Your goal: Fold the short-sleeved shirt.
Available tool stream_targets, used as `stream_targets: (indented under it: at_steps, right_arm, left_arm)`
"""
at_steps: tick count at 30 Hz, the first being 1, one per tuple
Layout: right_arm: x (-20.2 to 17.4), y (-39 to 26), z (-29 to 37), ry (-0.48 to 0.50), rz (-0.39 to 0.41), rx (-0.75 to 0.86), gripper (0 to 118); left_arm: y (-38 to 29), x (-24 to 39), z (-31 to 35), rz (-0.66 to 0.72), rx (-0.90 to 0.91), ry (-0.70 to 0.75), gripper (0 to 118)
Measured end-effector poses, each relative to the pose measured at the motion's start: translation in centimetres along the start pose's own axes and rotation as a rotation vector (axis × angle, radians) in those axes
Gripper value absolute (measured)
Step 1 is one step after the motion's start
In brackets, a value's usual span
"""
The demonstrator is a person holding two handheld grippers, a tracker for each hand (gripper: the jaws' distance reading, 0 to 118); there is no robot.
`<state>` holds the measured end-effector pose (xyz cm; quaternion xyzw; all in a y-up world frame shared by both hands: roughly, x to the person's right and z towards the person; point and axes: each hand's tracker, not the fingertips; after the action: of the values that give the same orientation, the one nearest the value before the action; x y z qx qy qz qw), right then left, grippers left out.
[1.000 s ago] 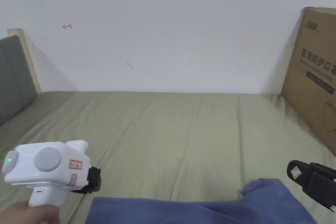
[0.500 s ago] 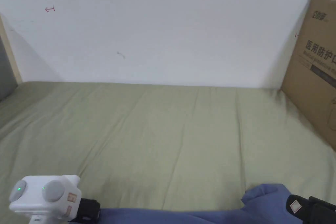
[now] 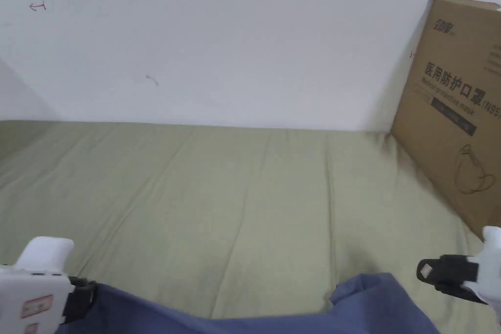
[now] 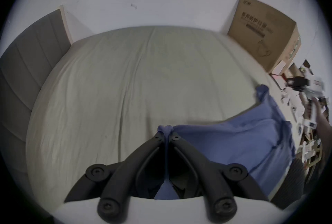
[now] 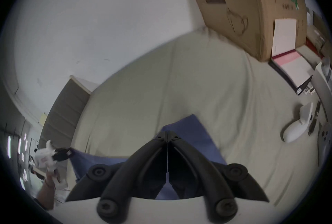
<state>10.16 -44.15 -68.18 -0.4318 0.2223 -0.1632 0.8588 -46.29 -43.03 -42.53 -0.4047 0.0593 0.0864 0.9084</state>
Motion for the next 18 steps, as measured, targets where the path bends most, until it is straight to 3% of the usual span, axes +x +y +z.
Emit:
stream_targets:
  at_steps: [1,3,4,6,9,10,12,13,14,15,16,17,18]
  right_arm:
    - [0.7,1.2,-1.7,-0.022,-0.022,-0.062,29]
    - [1.3,2.6,-4.3,-0.091,-0.024,-0.171,94]
    - [1.3,2.7,-5.5,-0.138,-0.021,-0.221,110]
    - [2.9,3.4,-8.3,-0.231,0.035,-0.324,110]
    - [2.9,2.7,-10.8,-0.285,0.161,-0.466,110]
    - [1.5,1.0,-10.6,-0.284,0.186,-0.505,110]
    - [1.3,-0.3,-10.7,-0.279,0.196,-0.526,95]
    - [0.8,-0.7,-10.2,-0.347,0.266,-0.489,84]
    - [-0.5,-1.6,-8.3,-0.341,0.318,-0.423,73]
    - [-1.0,-1.9,-7.7,-0.3,0.331,-0.401,54]
    - [-1.4,-2.2,-7.1,-0.26,0.325,-0.409,9]
    - [-1.5,-2.3,-6.5,-0.21,0.307,-0.416,0]
    - [-1.7,-2.3,-5.5,-0.197,0.299,-0.387,0]
  left_arm:
    - [0.2,0.2,0.4,-0.008,-0.003,-0.035,2]
    - [0.4,0.6,0.9,-0.018,-0.039,-0.041,2]
    - [0.6,1.0,1.1,-0.021,-0.054,-0.04,2]
    - [0.6,1.4,1.6,-0.029,-0.056,-0.037,2]
    - [0.8,1.5,1.9,-0.032,-0.056,-0.036,2]
    - [0.9,1.4,1.9,-0.023,-0.063,-0.041,2]
    - [0.8,1.2,1.6,-0.011,-0.074,-0.035,2]
    - [0.7,1.1,1.5,-0.012,-0.077,-0.03,2]
    - [0.5,1.0,1.3,-0.015,-0.083,-0.022,2]
    - [0.2,1.0,1.2,-0.018,-0.093,-0.012,2]
    - [0.0,0.8,0.8,-0.019,-0.102,-0.006,2]
    - [-0.4,0.8,0.7,-0.014,-0.108,-0.008,2]
    - [-0.7,0.7,0.7,-0.008,-0.11,-0.012,2]
